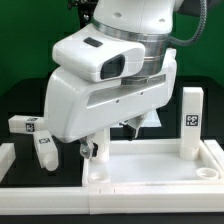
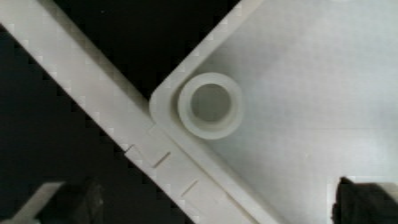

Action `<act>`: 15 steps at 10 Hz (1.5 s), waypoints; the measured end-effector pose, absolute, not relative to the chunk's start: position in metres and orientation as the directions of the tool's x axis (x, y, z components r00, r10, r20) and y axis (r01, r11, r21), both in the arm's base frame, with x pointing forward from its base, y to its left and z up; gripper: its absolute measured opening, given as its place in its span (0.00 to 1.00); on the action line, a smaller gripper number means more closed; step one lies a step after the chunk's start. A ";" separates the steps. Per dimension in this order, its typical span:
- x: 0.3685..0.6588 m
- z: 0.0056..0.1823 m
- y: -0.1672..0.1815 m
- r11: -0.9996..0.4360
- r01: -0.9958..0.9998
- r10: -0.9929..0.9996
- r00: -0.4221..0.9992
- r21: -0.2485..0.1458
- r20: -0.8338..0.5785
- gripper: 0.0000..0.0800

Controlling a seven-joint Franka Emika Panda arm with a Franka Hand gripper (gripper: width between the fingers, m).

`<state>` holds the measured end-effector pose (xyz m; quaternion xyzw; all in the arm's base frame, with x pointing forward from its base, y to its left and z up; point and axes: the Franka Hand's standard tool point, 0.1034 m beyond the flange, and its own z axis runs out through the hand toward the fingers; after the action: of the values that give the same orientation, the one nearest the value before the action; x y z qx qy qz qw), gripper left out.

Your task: Assemble desk

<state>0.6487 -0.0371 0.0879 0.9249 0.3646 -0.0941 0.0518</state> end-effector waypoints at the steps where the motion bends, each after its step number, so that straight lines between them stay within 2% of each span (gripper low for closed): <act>1: 0.638 0.095 -0.060 -0.746 0.666 0.651 0.731 0.006 -0.204 0.81; 3: 0.619 0.112 -0.113 -0.686 0.725 0.717 0.661 -0.056 -0.224 0.81; 4: 0.619 0.117 -0.132 -0.686 0.725 0.717 0.662 -0.055 -0.219 0.81; 5: 0.615 0.108 -0.129 -0.704 0.709 0.699 0.684 -0.036 -0.206 0.81; 8: 0.612 0.106 -0.129 -0.703 0.710 0.701 0.681 -0.043 -0.211 0.81; 9: 0.607 0.106 -0.139 -0.676 0.735 0.729 0.653 -0.063 -0.205 0.81; 10: 0.595 0.103 -0.151 -0.667 0.742 0.740 0.646 -0.072 -0.189 0.81; 11: 0.570 0.095 -0.157 -0.678 0.730 0.731 0.658 -0.082 -0.183 0.81; 12: 0.550 0.085 -0.155 -0.713 0.697 0.697 0.696 -0.075 -0.172 0.81; 13: 0.541 0.079 -0.150 -0.725 0.685 0.686 0.706 -0.076 -0.175 0.81; 15: 0.546 0.082 -0.152 -0.722 0.688 0.688 0.704 -0.073 -0.174 0.81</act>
Offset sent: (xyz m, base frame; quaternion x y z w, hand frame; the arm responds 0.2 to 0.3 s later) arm -0.0066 -0.0787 0.0338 0.0506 -0.0048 -0.0888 0.9947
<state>0.5456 -0.1520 0.0817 0.9231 0.3726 -0.0948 -0.0013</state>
